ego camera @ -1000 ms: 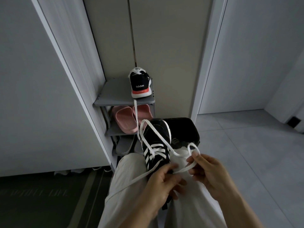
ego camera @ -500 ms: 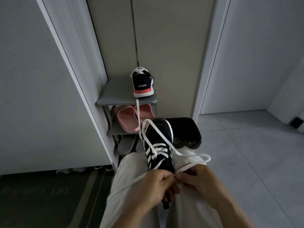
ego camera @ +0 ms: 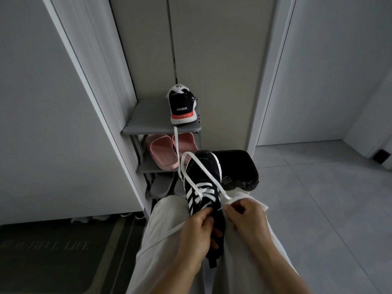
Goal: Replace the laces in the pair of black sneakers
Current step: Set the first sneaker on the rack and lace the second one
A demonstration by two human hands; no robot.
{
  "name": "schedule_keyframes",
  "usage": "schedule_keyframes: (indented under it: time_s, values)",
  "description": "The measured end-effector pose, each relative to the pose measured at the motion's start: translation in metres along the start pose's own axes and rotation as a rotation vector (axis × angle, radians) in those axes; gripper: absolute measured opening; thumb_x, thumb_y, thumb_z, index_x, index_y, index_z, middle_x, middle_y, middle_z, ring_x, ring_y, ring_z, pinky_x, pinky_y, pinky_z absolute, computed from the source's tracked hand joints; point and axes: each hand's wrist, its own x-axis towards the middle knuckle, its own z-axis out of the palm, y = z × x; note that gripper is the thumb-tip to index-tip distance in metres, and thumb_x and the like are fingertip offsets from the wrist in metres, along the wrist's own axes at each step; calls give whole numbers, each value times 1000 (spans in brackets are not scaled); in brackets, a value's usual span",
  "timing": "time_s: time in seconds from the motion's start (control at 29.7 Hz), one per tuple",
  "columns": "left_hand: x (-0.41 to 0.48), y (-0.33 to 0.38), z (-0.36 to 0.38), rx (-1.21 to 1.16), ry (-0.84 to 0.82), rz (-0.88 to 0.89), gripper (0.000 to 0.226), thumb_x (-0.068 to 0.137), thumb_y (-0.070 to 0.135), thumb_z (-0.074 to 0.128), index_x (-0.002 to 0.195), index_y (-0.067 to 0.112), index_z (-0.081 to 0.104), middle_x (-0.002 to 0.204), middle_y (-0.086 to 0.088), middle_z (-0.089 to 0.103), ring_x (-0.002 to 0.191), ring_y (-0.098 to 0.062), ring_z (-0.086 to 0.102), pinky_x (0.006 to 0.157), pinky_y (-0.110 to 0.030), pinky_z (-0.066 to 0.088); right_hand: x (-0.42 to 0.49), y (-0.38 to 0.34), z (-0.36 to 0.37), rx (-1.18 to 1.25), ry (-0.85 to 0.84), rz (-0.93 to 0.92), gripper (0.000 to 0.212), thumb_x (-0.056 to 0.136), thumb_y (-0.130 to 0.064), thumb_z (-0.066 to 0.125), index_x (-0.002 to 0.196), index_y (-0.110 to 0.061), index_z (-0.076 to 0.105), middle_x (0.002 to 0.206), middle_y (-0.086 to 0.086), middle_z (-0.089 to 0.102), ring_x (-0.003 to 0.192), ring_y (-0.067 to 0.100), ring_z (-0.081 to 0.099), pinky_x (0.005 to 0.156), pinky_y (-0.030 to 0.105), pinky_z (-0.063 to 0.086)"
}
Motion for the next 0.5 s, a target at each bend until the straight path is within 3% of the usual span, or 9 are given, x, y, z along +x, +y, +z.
schedule_keyframes:
  time_s: [0.3, 0.5]
  values:
    - [1, 1, 2, -65, 51, 24, 40, 93, 3, 47, 77, 37, 58, 48, 2, 59, 47, -14, 52, 41, -21, 40, 0, 1, 3, -9, 9, -42, 21, 82, -17, 65, 62, -11, 60, 55, -4, 56, 53, 7, 51, 52, 19, 40]
    - [6, -6, -2, 94, 55, 108, 26, 93, 3, 44, 91, 27, 55, 65, -3, 65, 46, -9, 56, 42, -23, 42, -3, -2, 1, -146, -49, -125, 28, 81, -16, 65, 56, -12, 52, 53, -5, 51, 49, 5, 45, 53, 16, 39]
